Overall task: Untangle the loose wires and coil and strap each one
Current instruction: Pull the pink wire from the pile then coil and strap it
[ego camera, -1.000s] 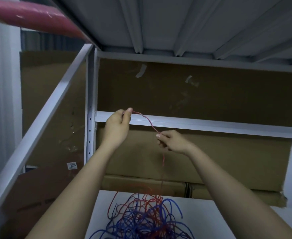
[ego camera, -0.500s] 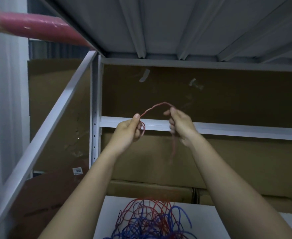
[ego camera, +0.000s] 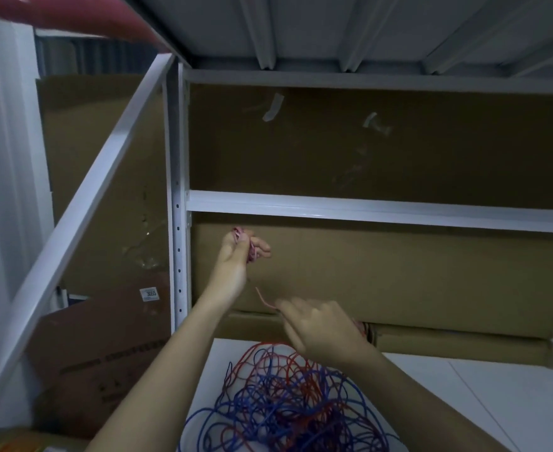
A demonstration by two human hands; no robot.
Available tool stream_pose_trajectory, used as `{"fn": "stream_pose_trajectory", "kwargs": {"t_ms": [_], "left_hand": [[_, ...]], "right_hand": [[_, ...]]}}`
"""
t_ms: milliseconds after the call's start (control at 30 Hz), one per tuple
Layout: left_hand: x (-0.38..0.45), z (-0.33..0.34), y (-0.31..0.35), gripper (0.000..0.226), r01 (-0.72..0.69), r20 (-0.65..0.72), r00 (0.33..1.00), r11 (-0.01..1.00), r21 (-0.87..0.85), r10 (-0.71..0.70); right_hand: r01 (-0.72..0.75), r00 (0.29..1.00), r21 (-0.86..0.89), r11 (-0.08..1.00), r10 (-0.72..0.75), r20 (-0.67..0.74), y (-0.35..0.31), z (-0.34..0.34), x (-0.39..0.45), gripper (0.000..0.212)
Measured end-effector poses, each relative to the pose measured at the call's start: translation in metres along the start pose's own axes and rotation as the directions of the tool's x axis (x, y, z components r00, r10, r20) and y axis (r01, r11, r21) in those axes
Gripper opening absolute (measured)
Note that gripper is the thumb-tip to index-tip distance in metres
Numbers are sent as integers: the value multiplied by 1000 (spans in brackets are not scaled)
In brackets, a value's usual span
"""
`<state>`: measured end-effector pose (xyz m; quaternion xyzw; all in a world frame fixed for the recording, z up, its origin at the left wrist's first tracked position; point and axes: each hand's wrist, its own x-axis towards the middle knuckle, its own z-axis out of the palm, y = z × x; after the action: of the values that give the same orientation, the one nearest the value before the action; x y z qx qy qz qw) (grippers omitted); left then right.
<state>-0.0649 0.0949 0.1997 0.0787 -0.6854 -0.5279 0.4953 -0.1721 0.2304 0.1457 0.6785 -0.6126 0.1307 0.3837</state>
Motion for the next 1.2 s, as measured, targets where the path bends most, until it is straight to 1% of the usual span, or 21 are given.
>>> {"fn": "stream_pose_trajectory", "kwargs": {"t_ms": [67,133,200,267,333,400,433,467,500,567,600,700,733,800,833,933,1033,1067,1133,1200], "left_hand": [[-4,-5,-7,27,-58,61,997,976,208,46],[-10,-10,-14,26,-112,162,985,911,398,51],[-18,-13,-19,22,-162,281,960,823,545,3],[-25,-14,-22,22,-186,357,932,767,613,-59],[-34,-15,-25,28,-200,392,917,762,617,-77],[-45,-12,-27,43,-217,419,906,781,586,-63],[-52,-11,-29,51,-203,426,903,809,552,-65],[-59,-9,-30,57,-166,428,901,848,503,-78],[-65,-8,-31,58,-112,432,896,892,438,-100],[-76,-7,-32,46,9,462,876,962,275,-140],[-81,-7,-32,40,61,476,867,980,190,-146],[-92,-10,-35,37,202,452,874,979,2,-181],[-93,-10,-37,37,243,427,881,969,-42,-203],[-94,-10,-42,37,300,364,899,947,-111,-243],[-94,-10,-45,37,313,323,911,940,-140,-255],[-89,-10,-52,38,323,193,939,921,-219,-283],[-83,-9,-54,40,335,109,942,879,-340,-317],[-80,-9,-53,40,334,90,941,862,-381,-325],[-75,-5,-50,40,311,71,948,858,-410,-310],[-70,-1,-45,40,270,75,962,883,-383,-262]], "right_hand": [[49,994,53,997,-44,-102,-9,-2,-5,27],[30,986,136,990,-6,-168,-11,-8,-6,25],[-16,977,207,978,60,-206,-8,-14,-8,22],[-75,968,237,969,128,-216,-3,-18,-9,23],[-165,948,307,937,237,-214,2,-19,-11,23],[-242,918,435,868,350,-187,7,-16,-11,19],[-262,907,484,835,385,-173,8,-14,-12,16],[-273,899,524,807,408,-160,9,-11,-12,13],[-275,895,559,783,421,-150,8,-9,-13,11],[-281,889,624,729,442,-116,6,-5,-13,8],[-293,887,659,693,455,-84,4,-2,-13,8],[-325,869,766,554,495,10,-2,4,-13,9],[-336,866,763,552,500,20,-3,6,-13,11],[-371,864,698,613,503,17,-6,13,-15,20],[-409,846,678,611,532,31,-6,17,-18,24],[-546,763,650,528,634,125,-2,28,-33,28],[-633,705,670,388,646,292,1,35,-50,9],[-664,681,653,363,655,328,4,36,-54,20],[-736,630,578,354,670,392,13,34,-55,37],[-774,588,540,331,693,418,24,22,-43,38]]}}
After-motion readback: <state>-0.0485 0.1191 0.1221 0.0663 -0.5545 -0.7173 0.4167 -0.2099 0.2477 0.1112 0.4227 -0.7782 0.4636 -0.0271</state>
